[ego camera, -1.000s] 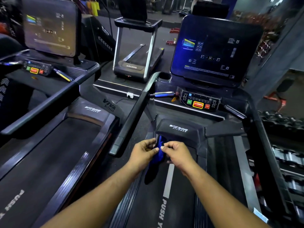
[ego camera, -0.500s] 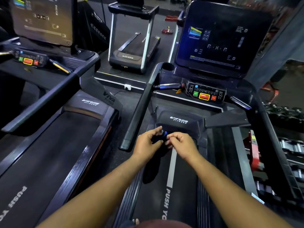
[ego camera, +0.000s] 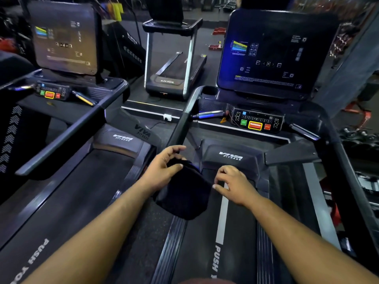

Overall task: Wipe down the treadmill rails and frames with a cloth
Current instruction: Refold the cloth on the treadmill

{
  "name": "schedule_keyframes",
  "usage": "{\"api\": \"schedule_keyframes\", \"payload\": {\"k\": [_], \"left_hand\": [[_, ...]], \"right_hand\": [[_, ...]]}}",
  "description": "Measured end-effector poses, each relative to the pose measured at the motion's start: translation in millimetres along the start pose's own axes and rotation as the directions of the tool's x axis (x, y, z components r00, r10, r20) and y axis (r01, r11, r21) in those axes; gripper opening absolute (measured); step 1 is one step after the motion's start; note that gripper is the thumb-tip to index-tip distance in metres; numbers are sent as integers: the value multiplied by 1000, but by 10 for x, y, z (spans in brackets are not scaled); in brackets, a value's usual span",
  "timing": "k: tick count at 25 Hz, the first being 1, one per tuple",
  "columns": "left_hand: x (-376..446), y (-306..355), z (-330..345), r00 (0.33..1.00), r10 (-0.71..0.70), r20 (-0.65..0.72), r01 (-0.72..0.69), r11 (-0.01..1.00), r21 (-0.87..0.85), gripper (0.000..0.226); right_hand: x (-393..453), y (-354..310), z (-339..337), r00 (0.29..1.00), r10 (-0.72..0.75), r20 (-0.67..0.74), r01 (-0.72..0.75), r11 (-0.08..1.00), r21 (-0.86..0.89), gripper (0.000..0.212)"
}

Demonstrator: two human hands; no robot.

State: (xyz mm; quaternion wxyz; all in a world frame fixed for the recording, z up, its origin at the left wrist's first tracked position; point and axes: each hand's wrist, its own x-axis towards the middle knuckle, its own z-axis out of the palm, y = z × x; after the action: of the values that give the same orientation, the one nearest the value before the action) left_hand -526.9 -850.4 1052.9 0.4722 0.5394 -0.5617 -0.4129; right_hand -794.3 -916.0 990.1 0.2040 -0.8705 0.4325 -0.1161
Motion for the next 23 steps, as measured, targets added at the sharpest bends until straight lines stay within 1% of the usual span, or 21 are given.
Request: {"api": "schedule_keyframes", "payload": {"k": [1, 3, 5, 6, 7, 8, 9, 10, 11, 12, 13, 14, 15, 16, 17, 18, 19, 20, 21, 22, 23], "left_hand": [[2, 38, -11, 1000, -10, -11, 10, 1000, 1, 56], [30, 137, 22, 1000, -15, -2, 15, 999, 38, 57], [52, 269, 151, 999, 2, 39, -7, 993, 120, 58], [61, 327, 218, 998, 21, 63, -31, 987, 157, 60], [73, 369, 278, 996, 39, 81, -54, 981, 187, 63], [89, 396, 326, 994, 52, 91, -70, 975, 210, 66], [103, 400, 346, 994, 59, 90, -78, 970, 229, 67], [111, 397, 361, 995, 69, 76, -86, 964, 252, 68], [112, 396, 378, 996, 82, 47, -92, 957, 276, 69], [109, 387, 386, 996, 89, 12, -89, 950, 300, 69], [99, 376, 395, 996, 89, -16, -79, 944, 320, 70], [83, 366, 404, 995, 90, -32, -73, 936, 345, 71], [64, 348, 422, 995, 87, -50, -62, 925, 376, 71], [47, 322, 440, 995, 76, -71, -42, 915, 401, 70], [42, 290, 447, 993, 64, -97, -18, 908, 418, 68], [44, 266, 451, 990, 61, -130, 1, 904, 427, 65], [59, 250, 451, 984, 72, -165, 4, 908, 420, 63], [79, 242, 453, 977, 80, -198, 4, 921, 389, 60], [96, 243, 462, 972, 78, -223, 1, 942, 336, 58], [106, 265, 473, 966, 71, -250, 3, 959, 284, 56], [114, 284, 482, 959, 64, -277, 1, 973, 229, 54]], "right_hand": [[-10, 33, -51, 1000, -27, -2, 27, 996, 85, 11], [24, 11, -165, 992, -107, -69, 120, 966, 229, 26], [92, -128, -269, 962, -222, -159, 263, 913, 313, 40], [136, -205, -292, 945, -265, -189, 317, 881, 351, 41], [167, -268, -330, 940, -280, -194, 336, 856, 393, 40], [197, -300, -361, 947, -270, -175, 320, 841, 437, 35], [220, -312, -383, 957, -258, -129, 289, 848, 444, 25], [254, -256, -382, 963, -262, -62, 264, 876, 404, 16], [282, -164, -393, 962, -274, 9, 259, 917, 303, 22], [299, -31, -375, 949, -307, 70, 290, 938, 190, 31], [301, 101, -371, 935, -335, 116, 320, 939, 128, 36], [308, 231, -379, 925, -355, 137, 334, 930, 155, 34], [295, 321, -436, 929, -331, 164, 296, 933, 203, 27], [285, 391, -489, 938, -294, 183, 256, 944, 206, 20], [274, 404, -544, 954, -237, 185, 208, 965, 159, 18], [283, 407, -586, 970, -192, 151, 180, 979, 93, 19], [291, 380, -626, 981, -173, 83, 171, 985, 31, 22], [295, 346, -649, 984, -175, -22, 176, 984, 3, 27], [276, 312, -676, 975, -177, -136, 182, 983, 23, 33], [256, 297, -697, 950, -180, -255, 203, 977, 66, 37], [247, 288, -722, 923, -176, -342, 222, 970, 100, 38]]}}
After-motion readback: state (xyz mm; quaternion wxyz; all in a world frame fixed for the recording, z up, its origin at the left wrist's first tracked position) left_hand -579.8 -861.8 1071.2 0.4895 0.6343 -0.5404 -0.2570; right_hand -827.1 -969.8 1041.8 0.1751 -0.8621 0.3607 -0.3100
